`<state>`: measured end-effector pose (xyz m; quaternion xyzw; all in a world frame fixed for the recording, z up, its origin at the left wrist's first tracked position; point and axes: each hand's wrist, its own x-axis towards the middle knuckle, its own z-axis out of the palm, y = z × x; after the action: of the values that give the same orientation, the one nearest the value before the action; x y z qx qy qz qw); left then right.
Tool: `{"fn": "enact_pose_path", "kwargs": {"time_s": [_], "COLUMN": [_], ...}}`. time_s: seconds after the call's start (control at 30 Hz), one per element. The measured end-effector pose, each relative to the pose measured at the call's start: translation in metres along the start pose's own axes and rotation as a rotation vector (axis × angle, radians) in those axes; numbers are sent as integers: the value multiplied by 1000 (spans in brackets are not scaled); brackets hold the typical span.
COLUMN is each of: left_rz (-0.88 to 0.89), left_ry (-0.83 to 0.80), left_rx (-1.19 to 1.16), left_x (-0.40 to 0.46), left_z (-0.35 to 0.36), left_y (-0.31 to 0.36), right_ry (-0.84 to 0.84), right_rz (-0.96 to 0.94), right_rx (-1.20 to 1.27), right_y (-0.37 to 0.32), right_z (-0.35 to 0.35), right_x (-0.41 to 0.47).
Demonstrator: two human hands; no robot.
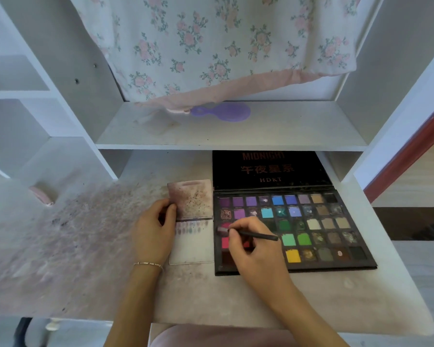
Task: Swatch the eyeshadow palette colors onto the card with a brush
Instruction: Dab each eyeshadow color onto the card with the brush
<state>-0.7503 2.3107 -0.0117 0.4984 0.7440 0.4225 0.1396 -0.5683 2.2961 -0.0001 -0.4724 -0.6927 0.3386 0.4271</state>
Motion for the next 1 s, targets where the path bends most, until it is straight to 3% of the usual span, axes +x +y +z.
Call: {"fn": "enact_pose_path", "kwargs": {"time_s": [1.0], "left_rz": [-12], "left_ry": [2], "left_rx": [12], "left_x": [-1], "left_z": [0], "left_y": [0], "right_ry": [-103], "right_rz": [46], "right_rx": [-144], "right_y": [0], "right_z": [14], "right_x": [13]}}
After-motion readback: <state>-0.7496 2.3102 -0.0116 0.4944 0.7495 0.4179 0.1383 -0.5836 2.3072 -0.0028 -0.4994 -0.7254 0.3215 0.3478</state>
